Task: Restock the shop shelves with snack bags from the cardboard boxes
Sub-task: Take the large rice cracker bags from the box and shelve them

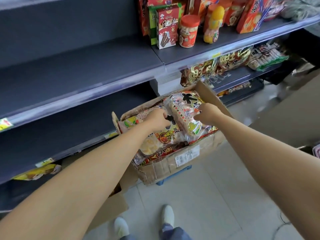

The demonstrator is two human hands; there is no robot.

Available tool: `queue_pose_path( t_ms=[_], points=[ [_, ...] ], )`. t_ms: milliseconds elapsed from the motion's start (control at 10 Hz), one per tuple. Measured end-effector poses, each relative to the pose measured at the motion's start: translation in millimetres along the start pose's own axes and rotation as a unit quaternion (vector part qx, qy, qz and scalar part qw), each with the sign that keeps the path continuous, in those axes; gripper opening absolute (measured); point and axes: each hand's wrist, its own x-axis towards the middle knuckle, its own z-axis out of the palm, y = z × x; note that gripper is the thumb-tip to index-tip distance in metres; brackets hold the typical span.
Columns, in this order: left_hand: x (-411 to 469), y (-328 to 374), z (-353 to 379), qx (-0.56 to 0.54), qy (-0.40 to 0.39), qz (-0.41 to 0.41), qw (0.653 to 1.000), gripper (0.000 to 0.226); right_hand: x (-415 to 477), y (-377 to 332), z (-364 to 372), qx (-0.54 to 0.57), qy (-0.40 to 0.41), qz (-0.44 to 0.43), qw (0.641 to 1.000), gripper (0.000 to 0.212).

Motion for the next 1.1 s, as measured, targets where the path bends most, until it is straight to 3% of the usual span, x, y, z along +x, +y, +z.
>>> queue_pose_path(
  t_ms=[200, 300, 400, 500, 600, 700, 800, 900, 1100],
  points=[
    [28.5, 24.6, 35.2, -0.077, -0.033, -0.029, 0.996, 0.017, 27.4, 32.2, 10.7, 0.086, -0.027, 0.065, 0.994, 0.068],
    [44.8, 30.9, 51.4, -0.082, -0.045, -0.052, 0.994, 0.029, 38.2, 42.5, 17.0, 0.151, -0.047, 0.088, 0.984, 0.069],
    [52.3, 38.5, 57.9, -0.084, -0.024, -0.085, 0.992, 0.030, 49.4, 51.2, 22.3, 0.190, -0.053, 0.054, 0.979, 0.049],
    [61.6, 40.5, 63.0, -0.123, 0.009, -0.114, 0.986, 0.065, 62.9, 59.4, 29.6, 0.221, -0.053, 0.071, 0.971, 0.057],
    [85.0, 32.6, 68.7, -0.198, 0.049, -0.160, 0.966, 0.069, 77.4, 61.2, 36.2, 0.258, -0.048, 0.104, 0.959, 0.078],
    [86.8, 31.9, 67.6, -0.236, 0.039, -0.154, 0.959, 0.070, 82.6, 60.8, 35.7, 0.244, -0.057, 0.164, 0.954, 0.092],
    [84.2, 29.9, 63.5, -0.235, 0.028, -0.164, 0.958, 0.073, 85.2, 67.2, 38.6, 0.272, -0.089, 0.170, 0.943, 0.089],
    [77.2, 33.4, 55.1, -0.262, 0.028, -0.135, 0.955, 0.068, 78.3, 68.0, 42.8, 0.349, -0.103, 0.167, 0.917, 0.075],
    [52.0, 49.4, 20.7, -0.189, 0.071, -0.041, 0.978, 0.051, 58.2, 58.9, 37.9, 0.498, -0.146, 0.141, 0.843, 0.080]
  ],
)
